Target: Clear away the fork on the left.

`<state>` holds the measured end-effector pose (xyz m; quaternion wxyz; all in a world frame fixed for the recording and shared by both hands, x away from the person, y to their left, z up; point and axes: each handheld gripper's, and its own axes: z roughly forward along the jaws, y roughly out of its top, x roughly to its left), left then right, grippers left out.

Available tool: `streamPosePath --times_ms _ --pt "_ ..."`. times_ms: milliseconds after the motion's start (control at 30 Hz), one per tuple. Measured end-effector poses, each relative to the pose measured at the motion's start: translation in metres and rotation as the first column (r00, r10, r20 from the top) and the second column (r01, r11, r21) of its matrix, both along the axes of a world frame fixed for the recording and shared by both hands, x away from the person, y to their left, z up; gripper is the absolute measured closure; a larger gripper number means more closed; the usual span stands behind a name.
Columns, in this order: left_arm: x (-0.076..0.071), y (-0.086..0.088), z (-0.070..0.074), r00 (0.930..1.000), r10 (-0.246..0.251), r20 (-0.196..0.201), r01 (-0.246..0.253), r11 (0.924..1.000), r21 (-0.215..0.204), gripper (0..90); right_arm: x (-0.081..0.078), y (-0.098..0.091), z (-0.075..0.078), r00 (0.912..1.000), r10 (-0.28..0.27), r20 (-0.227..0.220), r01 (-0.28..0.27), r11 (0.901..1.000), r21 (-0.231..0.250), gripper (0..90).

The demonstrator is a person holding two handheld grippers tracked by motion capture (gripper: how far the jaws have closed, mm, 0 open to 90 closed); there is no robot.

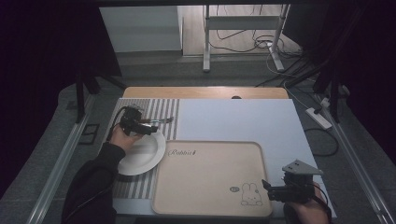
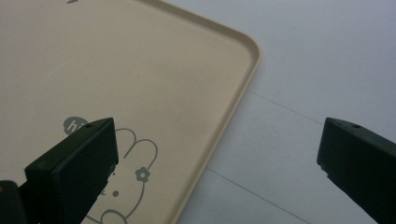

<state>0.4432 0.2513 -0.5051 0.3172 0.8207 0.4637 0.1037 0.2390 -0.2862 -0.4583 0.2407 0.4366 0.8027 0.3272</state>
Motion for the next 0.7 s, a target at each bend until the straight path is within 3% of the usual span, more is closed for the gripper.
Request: streamPosePath --times_ms 133,200,267,300,400,433,467,500,533,567,600,700 --pt "0.006 0.005 0.002 0.9994 0.032 0.014 -0.032 0.998 0.055 8.9 0.0 0.0 0.0 1.0 0.001 0.0 -0.001 1.0 0.001 0.0" --pt "0.009 0.01 0.003 0.9992 0.04 0.01 -0.04 0.998 0.049 16.5 0.0 0.0 0.0 1.0 0.002 0.0 -0.002 1.0 0.001 0.0" --pt "0.012 0.015 0.004 0.9989 0.046 0.009 -0.047 0.9978 0.046 31.3 0.0 0.0 0.0 1.0 0.002 -0.001 -0.002 1.0 0.001 0.0" --pt "0.014 0.018 0.005 0.999 0.045 0.007 -0.045 0.9977 0.051 31.3 0.0 0.0 0.0 1.0 0.002 -0.001 -0.002 1.0 0.001 0.0" --pt "0.021 0.026 0.004 0.9979 0.064 -0.006 -0.063 0.9947 0.081 56.2 0.0 0.0 0.0 1.0 0.001 -0.002 -0.001 1.0 0.001 0.0" --pt "0.024 0.029 0.003 0.9977 0.066 -0.01 -0.065 0.9943 0.084 56.2 0.0 0.0 0.0 1.0 0.001 -0.002 -0.001 1.0 0.001 0.0" --pt "0.027 0.033 0.002 0.9973 0.071 -0.018 -0.07 0.9938 0.086 67.0 0.0 0.0 0.0 1.0 0.002 -0.002 -0.002 1.0 0.001 0.0" --pt "0.03 0.037 0.001 0.9967 0.076 -0.029 -0.074 0.9934 0.088 67.0 0.0 0.0 0.0 1.0 0.002 -0.002 -0.002 1.0 0.001 0.0" --pt "0.033 0.04 0.0 0.9956 0.086 -0.037 -0.082 0.9922 0.094 81.7 0.0 0.0 0.0 1.0 0.002 -0.002 -0.002 1.0 0.003 0.0" --pt "0.037 0.044 -0.002 0.9945 0.096 -0.043 -0.091 0.991 0.098 81.7 0.0 0.0 0.0 1.0 0.002 -0.002 -0.002 1.0 0.003 0.0" --pt "0.04 0.047 -0.004 0.9927 0.11 -0.05 -0.105 0.9893 0.102 87.7 0.0 0.0 0.0 1.0 0.002 -0.003 -0.002 1.0 0.004 0.0" --pt "0.05 0.055 -0.01 0.9872 0.142 -0.074 -0.131 0.9827 0.131 89.1 0.0 0.0 0.0 1.0 0.001 -0.007 -0.001 1.0 0.006 0.0"
